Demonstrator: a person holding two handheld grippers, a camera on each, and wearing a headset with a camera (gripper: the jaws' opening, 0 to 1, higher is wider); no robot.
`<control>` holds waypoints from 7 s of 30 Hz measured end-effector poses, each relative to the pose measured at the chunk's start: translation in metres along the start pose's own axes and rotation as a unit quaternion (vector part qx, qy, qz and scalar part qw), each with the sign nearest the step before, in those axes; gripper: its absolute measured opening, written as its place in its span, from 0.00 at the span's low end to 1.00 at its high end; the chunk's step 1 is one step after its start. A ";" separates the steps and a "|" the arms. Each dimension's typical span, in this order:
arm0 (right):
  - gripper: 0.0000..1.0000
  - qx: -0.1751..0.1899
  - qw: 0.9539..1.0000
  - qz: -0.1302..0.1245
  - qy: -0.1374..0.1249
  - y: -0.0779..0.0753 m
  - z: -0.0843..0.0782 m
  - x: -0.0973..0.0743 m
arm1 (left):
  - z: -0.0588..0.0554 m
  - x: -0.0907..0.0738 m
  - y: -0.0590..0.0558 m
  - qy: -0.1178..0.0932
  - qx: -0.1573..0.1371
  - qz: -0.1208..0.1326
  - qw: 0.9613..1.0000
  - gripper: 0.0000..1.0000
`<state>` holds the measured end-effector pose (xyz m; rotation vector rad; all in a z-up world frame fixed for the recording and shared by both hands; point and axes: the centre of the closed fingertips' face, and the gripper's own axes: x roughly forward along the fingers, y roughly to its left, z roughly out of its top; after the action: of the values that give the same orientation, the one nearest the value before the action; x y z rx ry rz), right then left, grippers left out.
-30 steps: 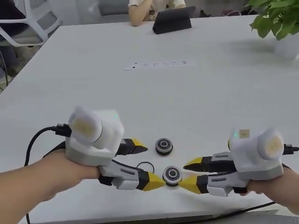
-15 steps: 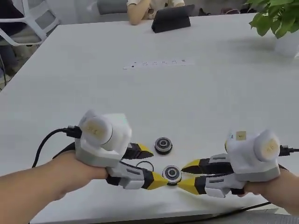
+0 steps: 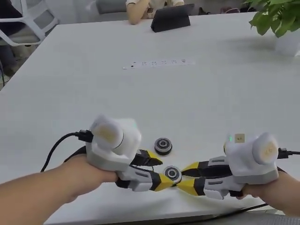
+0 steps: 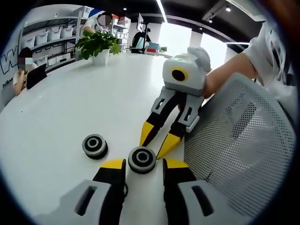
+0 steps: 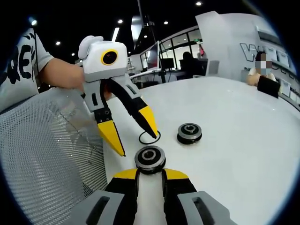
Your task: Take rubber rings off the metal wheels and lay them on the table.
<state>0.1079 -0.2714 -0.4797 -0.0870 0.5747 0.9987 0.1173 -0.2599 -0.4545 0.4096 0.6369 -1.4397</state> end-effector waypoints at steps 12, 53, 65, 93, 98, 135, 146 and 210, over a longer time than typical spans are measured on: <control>0.14 0.003 1.000 -0.005 -0.006 -0.001 -0.001 0.000 | -0.001 0.008 0.000 0.004 0.007 -0.001 1.000 0.16; 0.00 0.037 0.999 -0.017 -0.007 -0.006 -0.003 -0.003 | 0.000 0.013 0.001 0.002 0.094 0.024 0.995 0.07; 0.00 0.082 0.996 -0.024 -0.018 -0.007 -0.002 -0.003 | 0.000 0.013 0.001 0.003 0.096 0.028 0.995 0.07; 0.00 0.104 0.992 -0.028 -0.059 -0.008 0.015 -0.009 | 0.000 0.013 0.001 0.005 0.092 0.033 0.995 0.07; 0.00 0.101 0.993 -0.023 -0.063 -0.005 0.018 -0.008 | 0.000 0.013 0.001 0.006 0.093 0.033 0.995 0.07; 0.00 0.082 0.993 -0.009 -0.079 -0.002 0.023 -0.006 | 0.000 0.013 0.001 0.004 0.088 0.033 0.996 0.07; 0.00 0.084 0.993 -0.005 -0.082 0.000 0.025 -0.007 | -0.001 0.008 -0.002 0.012 0.094 0.023 0.995 0.13; 0.00 0.068 0.993 0.024 -0.094 0.002 0.063 -0.004 | 0.029 -0.094 0.000 -0.090 0.005 0.079 0.993 0.71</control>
<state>0.1308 -0.2523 -0.4237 0.1407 0.4727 1.0002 0.1205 -0.2049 -0.3736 0.3254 0.4426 -1.3116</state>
